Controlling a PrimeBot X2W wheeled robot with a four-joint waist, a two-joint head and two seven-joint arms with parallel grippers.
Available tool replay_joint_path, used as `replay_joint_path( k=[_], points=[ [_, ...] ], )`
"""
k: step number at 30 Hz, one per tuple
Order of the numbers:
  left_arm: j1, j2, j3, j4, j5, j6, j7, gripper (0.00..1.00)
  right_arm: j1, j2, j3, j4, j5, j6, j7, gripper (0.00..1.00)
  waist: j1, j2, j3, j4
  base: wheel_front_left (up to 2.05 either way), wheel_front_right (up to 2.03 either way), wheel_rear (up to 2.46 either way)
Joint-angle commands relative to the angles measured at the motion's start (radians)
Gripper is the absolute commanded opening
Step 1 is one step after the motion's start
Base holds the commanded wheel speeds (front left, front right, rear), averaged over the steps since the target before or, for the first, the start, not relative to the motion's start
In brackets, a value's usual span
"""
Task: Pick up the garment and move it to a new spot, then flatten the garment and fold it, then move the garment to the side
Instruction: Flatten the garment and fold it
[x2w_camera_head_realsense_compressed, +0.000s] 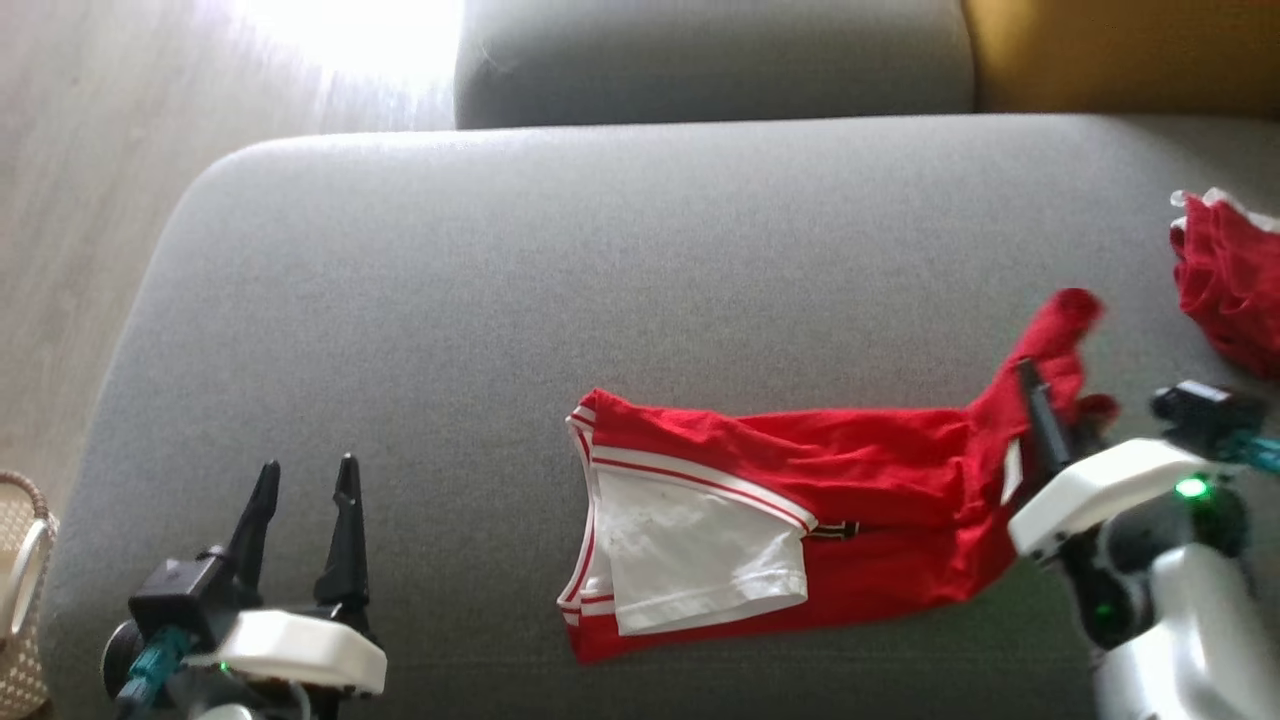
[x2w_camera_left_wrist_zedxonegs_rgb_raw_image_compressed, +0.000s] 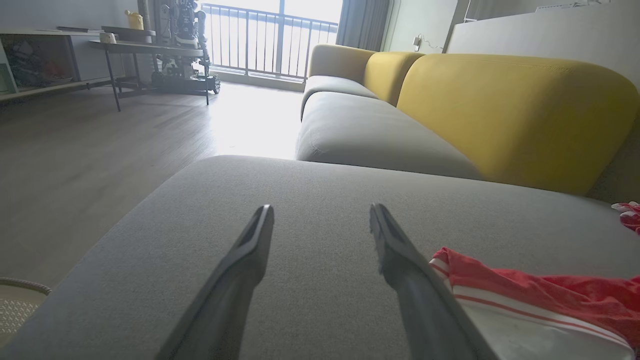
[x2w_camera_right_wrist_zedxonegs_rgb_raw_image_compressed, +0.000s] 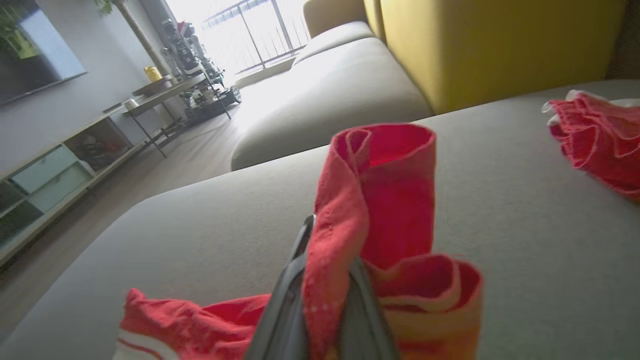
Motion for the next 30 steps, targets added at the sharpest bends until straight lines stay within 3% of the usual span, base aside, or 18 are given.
replay_joint_path(
  k=[1,6,11,21,30],
  points=[
    [-0.030,0.002,0.043,-0.034,0.000,0.002,-0.012,1.00,-0.001,0.007,0.067,-0.062,0.045,0.000,0.020,0.00,0.0000,0.0000,-0.017,0.004,0.00,0.00,0.00],
    [-0.023,0.002,0.046,-0.036,0.000,0.001,-0.012,1.00,0.043,0.007,0.225,-0.138,0.228,0.000,0.061,0.00,0.0000,0.0000,-0.031,0.012,0.00,0.00,0.00],
    [-0.023,0.002,0.043,-0.035,-0.003,0.001,-0.012,1.00,0.053,0.007,0.359,-0.122,0.358,0.000,0.034,0.00,0.0000,0.0000,-0.042,0.038,0.00,0.00,0.00],
    [-0.008,0.002,0.036,-0.031,-0.008,0.009,-0.012,1.00,0.020,0.007,0.602,-0.026,0.506,0.000,-0.040,0.00,0.0000,0.0000,-0.048,0.113,0.00,0.00,0.00],
    [-0.007,0.002,0.016,-0.025,-0.014,0.013,-0.012,1.00,-0.064,0.008,0.741,0.141,0.615,0.000,-0.142,0.00,0.0000,0.0000,-0.036,0.196,0.00,0.00,0.00]
  ],
)
